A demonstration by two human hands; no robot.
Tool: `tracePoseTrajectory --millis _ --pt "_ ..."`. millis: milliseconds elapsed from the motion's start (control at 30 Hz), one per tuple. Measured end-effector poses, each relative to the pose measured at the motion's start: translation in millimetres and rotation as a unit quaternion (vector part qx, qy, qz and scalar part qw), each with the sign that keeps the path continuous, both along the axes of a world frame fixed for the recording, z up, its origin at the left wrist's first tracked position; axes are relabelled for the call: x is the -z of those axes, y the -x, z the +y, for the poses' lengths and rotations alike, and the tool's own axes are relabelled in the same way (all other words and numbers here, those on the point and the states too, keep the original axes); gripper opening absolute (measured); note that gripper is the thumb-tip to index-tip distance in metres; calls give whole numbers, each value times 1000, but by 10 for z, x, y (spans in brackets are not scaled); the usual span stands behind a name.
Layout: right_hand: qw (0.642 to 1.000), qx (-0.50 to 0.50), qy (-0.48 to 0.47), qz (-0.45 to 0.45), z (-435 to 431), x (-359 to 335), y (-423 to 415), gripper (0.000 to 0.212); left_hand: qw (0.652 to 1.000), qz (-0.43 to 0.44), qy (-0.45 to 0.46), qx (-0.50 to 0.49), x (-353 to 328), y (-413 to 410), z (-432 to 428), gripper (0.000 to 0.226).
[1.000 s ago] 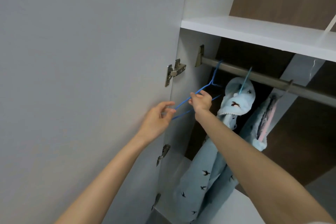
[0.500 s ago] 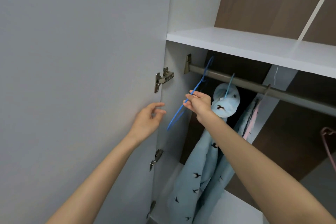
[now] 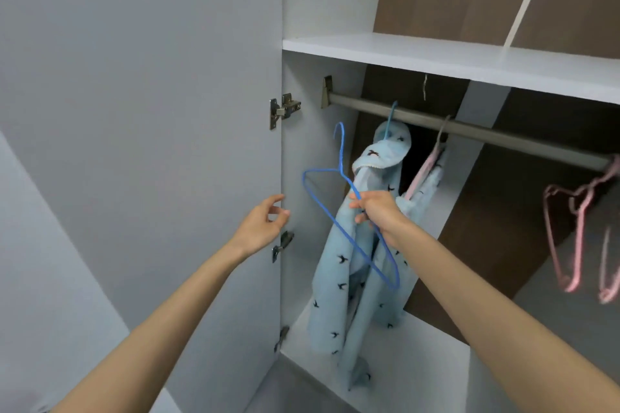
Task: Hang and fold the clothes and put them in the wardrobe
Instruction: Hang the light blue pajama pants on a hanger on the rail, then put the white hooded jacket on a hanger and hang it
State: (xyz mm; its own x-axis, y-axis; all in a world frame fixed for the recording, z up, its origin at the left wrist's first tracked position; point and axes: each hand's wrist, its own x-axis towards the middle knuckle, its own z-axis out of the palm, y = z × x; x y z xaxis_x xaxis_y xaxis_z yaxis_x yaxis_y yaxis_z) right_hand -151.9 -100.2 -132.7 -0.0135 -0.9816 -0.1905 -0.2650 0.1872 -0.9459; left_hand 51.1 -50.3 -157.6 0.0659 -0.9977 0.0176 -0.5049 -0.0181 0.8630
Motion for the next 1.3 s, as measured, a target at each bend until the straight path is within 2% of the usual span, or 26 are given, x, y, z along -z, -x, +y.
tracePoseTrajectory --millis 133,233,400,600,767,867,1000,1133,1300 --pt "996 2 -15 87 389 149 234 27 999 -23 -18 18 56 181 321 51" --pt "985 -40 -42 162 615 212 383 23 998 -35 -31 29 90 253 501 56" --pt "968 -95 18 233 1049 232 571 26 993 -71 -57 78 184 269 769 62" --pt "965 -119 53 227 1608 138 482 39 984 -155 30 82 296 69 1217 63" --pt "977 -124 25 174 2145 164 96 48 987 -117 40 102 380 -336 1817 43" --pt "973 -134 20 187 2499 250 -188 53 985 -114 54 119 424 -667 2224 31" --pt "968 -161 20 189 3013 351 -625 55 985 -112 51 124 538 -1111 2810 28" --pt "956 -240 17 170 3450 419 -1209 46 990 -100 40 94 667 -1621 3422 28" --pt "915 -364 21 173 3785 622 -2165 26 994 -92 9 50 787 -2233 4052 24"
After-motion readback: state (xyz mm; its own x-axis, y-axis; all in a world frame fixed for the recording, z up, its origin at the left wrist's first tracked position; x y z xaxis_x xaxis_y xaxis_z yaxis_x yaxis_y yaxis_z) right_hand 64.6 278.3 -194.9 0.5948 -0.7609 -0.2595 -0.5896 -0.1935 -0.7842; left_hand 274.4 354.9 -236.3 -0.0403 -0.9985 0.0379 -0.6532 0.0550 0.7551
